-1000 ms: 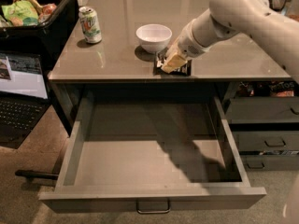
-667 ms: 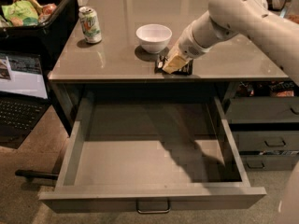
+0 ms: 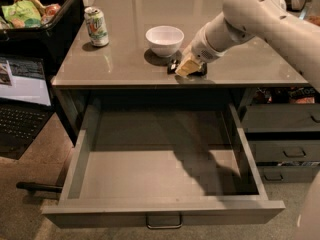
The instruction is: Pick rxbar chocolate from top drawer and place on counter
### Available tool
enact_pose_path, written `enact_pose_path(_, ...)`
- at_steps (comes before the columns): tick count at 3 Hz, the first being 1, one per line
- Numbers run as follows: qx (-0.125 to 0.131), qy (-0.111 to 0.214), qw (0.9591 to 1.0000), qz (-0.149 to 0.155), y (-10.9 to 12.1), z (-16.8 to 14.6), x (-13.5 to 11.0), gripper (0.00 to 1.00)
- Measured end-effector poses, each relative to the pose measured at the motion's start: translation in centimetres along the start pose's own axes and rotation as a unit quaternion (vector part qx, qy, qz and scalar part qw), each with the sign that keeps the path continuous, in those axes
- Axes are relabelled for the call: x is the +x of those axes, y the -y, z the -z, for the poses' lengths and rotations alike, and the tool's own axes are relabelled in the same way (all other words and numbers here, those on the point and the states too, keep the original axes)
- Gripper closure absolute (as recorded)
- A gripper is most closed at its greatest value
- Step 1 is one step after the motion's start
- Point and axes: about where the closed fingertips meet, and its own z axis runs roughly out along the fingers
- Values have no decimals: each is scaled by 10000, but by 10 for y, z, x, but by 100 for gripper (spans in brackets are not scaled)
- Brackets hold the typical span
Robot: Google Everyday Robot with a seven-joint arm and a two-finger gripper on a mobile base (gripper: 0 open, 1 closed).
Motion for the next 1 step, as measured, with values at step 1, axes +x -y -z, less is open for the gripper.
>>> enact_pose_path(1, 0, 0, 10000, 0, 0, 0, 0, 0)
